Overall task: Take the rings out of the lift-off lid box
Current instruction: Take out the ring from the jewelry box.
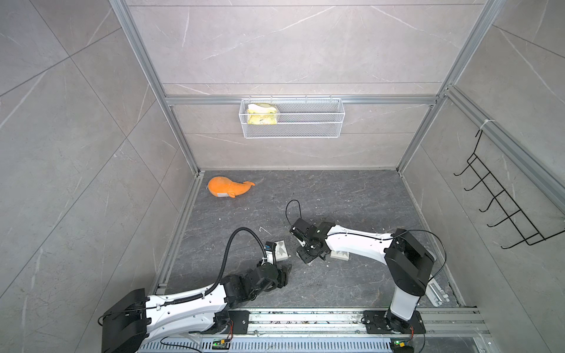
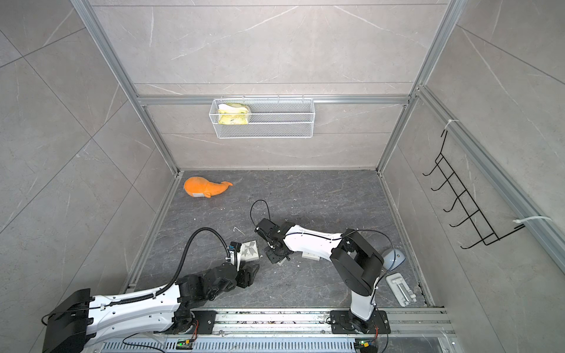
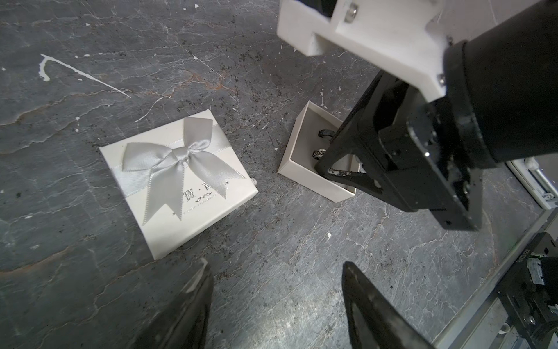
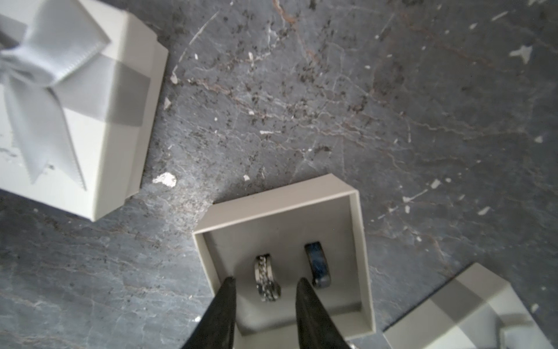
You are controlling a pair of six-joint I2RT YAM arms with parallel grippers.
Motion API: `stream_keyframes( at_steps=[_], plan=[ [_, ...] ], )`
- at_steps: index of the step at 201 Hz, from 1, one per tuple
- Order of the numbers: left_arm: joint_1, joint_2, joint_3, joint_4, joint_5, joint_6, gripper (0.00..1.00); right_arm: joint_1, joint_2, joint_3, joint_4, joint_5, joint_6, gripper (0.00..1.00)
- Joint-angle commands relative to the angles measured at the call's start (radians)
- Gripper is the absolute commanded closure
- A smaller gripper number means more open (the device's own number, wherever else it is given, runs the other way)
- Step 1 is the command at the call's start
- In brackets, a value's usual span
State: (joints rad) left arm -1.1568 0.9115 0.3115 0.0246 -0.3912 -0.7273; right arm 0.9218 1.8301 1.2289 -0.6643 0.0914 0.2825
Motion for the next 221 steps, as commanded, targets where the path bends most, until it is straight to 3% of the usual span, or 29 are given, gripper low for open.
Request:
stream_keyframes(
  at_steps=[1,120,221],
  plan=[
    [-0.005,0.005,0.001,0.031,-0.009,0.002,0.31,0.004,0.023,0.018,0.005,0.016,-0.011,0.68],
    [-0.011,0.230,0.044,0.181,0.049,0.054,0.31,0.003,-0.016,0.029,-0.010,0.027,0.009,0.90],
    [-0.015,0.381,0.064,0.442,0.064,0.123,0.30,0.003,-0.104,-0.018,-0.002,-0.027,0.050,0.96]
  ],
)
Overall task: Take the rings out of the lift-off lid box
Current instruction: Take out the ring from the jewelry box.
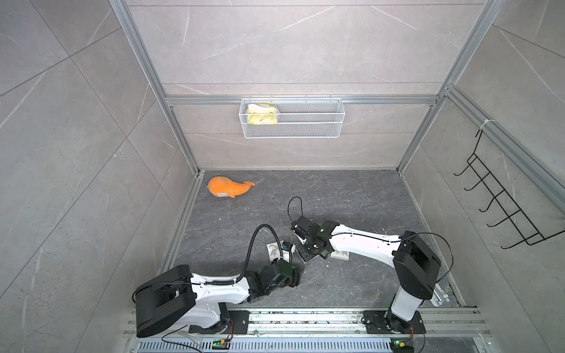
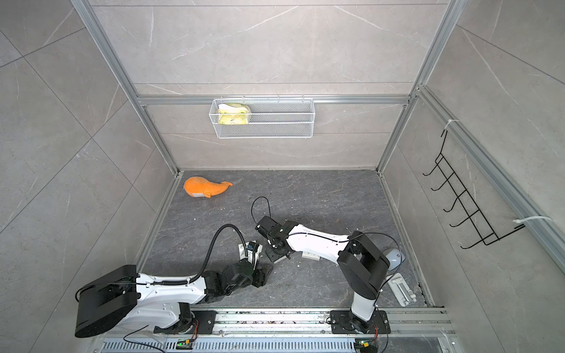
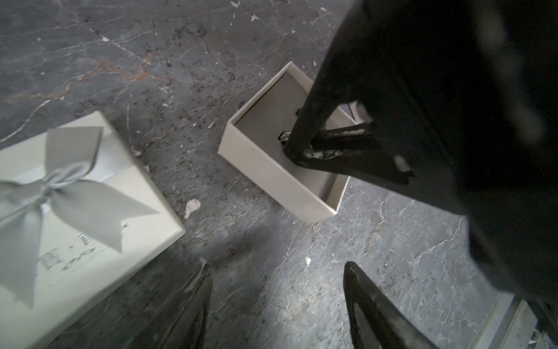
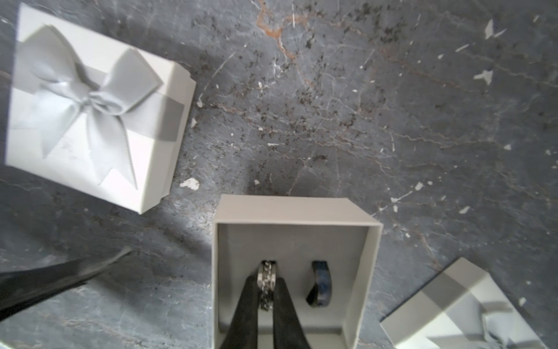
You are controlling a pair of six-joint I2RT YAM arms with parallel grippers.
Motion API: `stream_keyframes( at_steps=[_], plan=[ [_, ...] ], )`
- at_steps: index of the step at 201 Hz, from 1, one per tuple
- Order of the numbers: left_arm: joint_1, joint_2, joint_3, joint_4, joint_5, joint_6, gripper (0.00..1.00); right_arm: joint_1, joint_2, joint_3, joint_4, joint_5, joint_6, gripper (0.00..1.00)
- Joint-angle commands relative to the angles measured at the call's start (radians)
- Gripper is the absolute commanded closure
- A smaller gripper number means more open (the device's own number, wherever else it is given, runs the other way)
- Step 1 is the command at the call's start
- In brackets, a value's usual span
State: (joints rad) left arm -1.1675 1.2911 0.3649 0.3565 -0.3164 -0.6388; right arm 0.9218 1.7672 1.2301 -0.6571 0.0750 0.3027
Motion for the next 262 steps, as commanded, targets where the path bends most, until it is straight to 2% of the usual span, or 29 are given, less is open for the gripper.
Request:
stream_keyframes(
  at_steps=[1,33,52,117,139,262],
  plan=[
    [-0.004,0.001,0.009,0.111,-0.011,0.034,0.30,0.003,-0.040,-0.020,-0.010,-0.011,0.030,0.96],
    [-0.005,-0.033,-0.044,0.168,-0.053,0.017,0.29,0.002,-0.058,-0.039,-0.011,-0.007,0.039,1.00],
    [-0.004,-0.030,-0.031,0.132,-0.094,-0.012,0.28,0.003,-0.067,-0.047,-0.007,-0.010,0.045,1.00],
    [-0.004,0.006,-0.053,0.196,-0.148,-0.216,0.28,0.003,-0.103,-0.094,0.036,-0.028,0.079,1.00],
    [-0.004,0.013,-0.052,0.220,-0.148,-0.249,0.28,0.005,-0.103,-0.102,0.039,-0.031,0.081,1.00],
    [-0.003,0.129,0.012,0.208,-0.149,-0.324,0.29,0.008,-0.121,-0.133,0.063,-0.035,0.082,1.00]
  ],
)
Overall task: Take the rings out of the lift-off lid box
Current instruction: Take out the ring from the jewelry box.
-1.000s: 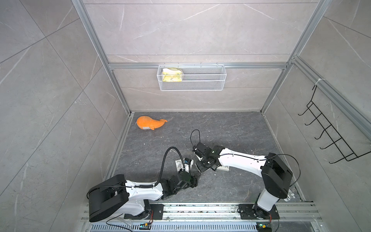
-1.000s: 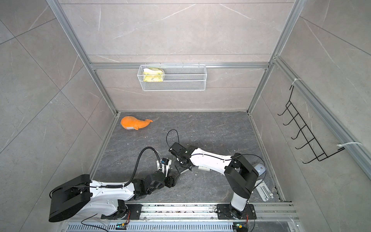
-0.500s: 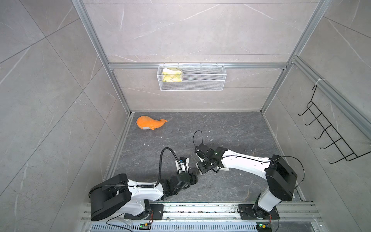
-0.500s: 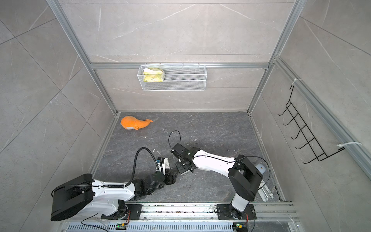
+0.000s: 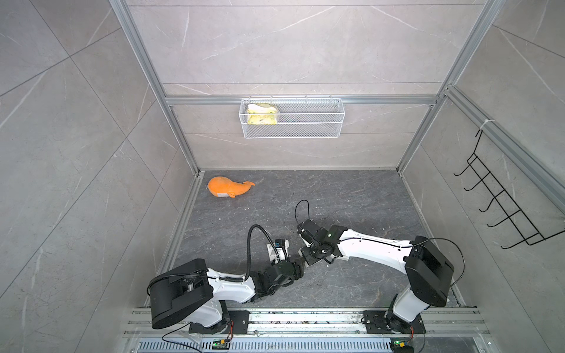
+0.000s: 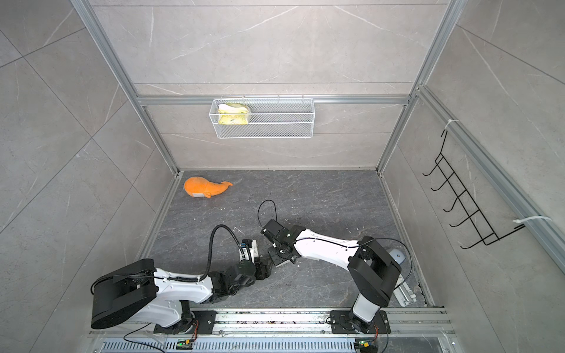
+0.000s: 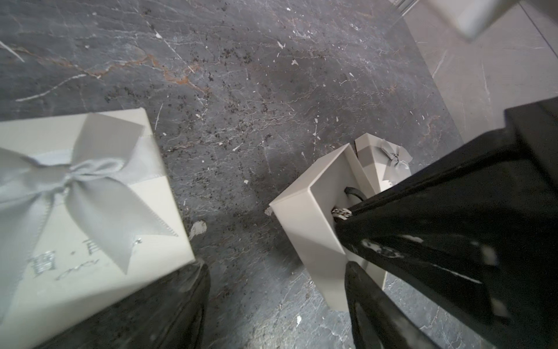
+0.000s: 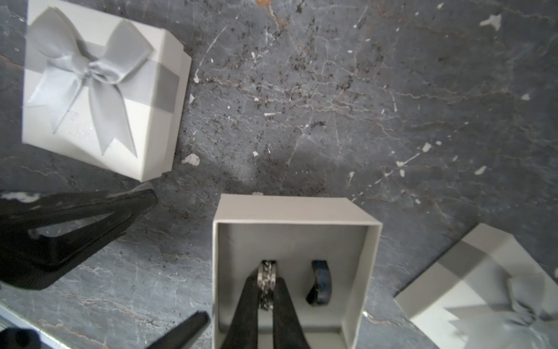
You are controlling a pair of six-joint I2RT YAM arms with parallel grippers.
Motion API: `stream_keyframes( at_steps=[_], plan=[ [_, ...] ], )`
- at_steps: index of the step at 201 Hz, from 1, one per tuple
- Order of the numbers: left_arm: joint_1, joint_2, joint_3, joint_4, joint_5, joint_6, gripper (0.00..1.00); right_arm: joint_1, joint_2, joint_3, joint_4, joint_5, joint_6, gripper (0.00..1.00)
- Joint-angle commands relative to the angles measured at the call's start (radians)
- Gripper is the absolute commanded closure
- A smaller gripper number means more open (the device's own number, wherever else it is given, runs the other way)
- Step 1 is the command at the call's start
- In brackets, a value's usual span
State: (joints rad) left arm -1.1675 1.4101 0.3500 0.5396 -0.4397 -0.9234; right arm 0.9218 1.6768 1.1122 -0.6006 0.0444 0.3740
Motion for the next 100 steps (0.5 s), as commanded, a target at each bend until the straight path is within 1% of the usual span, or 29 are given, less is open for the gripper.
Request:
stream_keyframes(
  at_steps=[1,6,10,23,53,77,100],
  plan=[
    [-0.003,0.010,0.028,0.022,-0.025,-0.040,0.29,0.007,-0.032,-0.016,0.007,-0.005,0.011,1.00],
    [-0.003,0.009,0.032,0.011,-0.025,-0.043,0.29,0.009,-0.032,-0.018,0.008,-0.004,0.010,1.00],
    [-0.002,0.009,0.038,0.003,-0.053,-0.043,0.29,0.010,-0.032,-0.020,0.010,-0.005,0.009,1.00],
    [-0.003,0.012,0.049,-0.016,-0.063,-0.046,0.28,0.012,-0.030,-0.024,0.014,-0.006,0.009,1.00],
    [-0.002,-0.015,0.020,0.054,-0.058,-0.030,0.28,0.015,-0.022,-0.028,0.017,0.006,0.009,1.00],
    [-0.003,-0.034,0.024,0.027,-0.066,-0.020,0.28,0.018,-0.016,-0.029,0.021,0.009,0.011,1.00],
    [-0.003,-0.038,-0.008,0.088,-0.064,-0.020,0.28,0.020,-0.006,-0.027,0.019,0.023,0.012,1.00]
  ],
)
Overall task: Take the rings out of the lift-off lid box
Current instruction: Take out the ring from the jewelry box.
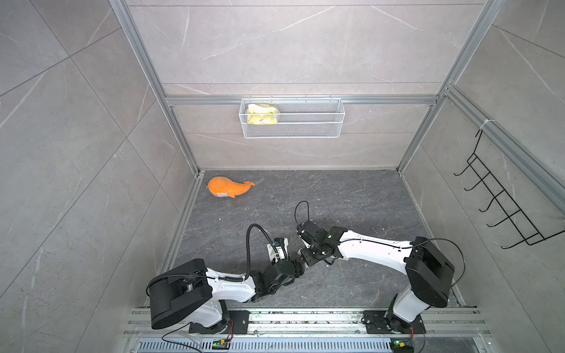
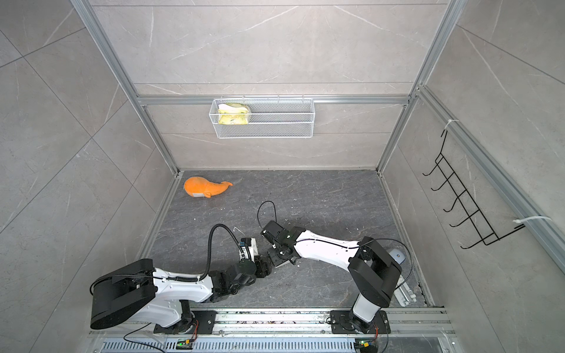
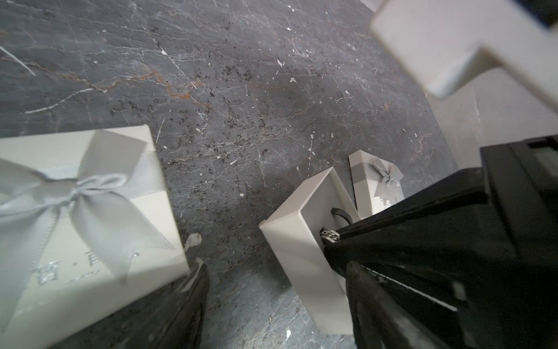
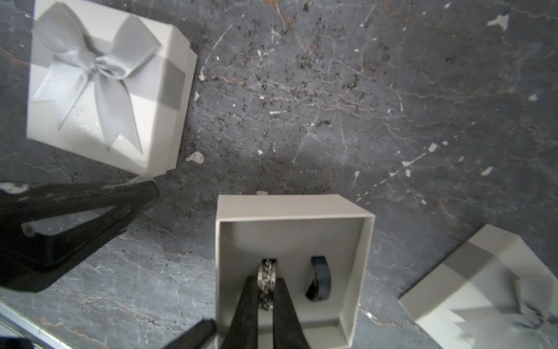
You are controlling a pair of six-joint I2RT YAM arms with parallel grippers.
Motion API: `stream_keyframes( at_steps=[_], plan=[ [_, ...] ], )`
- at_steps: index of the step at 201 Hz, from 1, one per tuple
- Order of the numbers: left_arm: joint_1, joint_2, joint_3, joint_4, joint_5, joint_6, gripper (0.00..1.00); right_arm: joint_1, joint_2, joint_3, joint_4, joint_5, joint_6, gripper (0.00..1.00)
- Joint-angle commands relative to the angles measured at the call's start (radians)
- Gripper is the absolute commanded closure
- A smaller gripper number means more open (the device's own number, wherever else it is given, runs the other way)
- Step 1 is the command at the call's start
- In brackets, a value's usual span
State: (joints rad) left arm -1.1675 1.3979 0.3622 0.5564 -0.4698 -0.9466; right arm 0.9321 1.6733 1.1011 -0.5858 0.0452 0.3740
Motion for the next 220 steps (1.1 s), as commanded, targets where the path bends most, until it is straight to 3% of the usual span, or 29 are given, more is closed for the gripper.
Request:
stream_keyframes(
  at_steps=[1,172,220],
  plan=[
    [-0.003,-0.027,-0.022,0.071,-0.033,0.003,0.28,0.009,-0.002,-0.016,0.004,0.023,0.013,1.00],
    [0.011,0.105,0.052,-0.017,-0.006,-0.013,0.28,0.015,-0.070,-0.038,0.045,-0.063,0.026,1.00],
    [0.017,0.143,0.078,-0.055,0.050,-0.016,0.29,0.016,-0.087,-0.038,0.037,-0.059,0.032,1.00]
  ],
)
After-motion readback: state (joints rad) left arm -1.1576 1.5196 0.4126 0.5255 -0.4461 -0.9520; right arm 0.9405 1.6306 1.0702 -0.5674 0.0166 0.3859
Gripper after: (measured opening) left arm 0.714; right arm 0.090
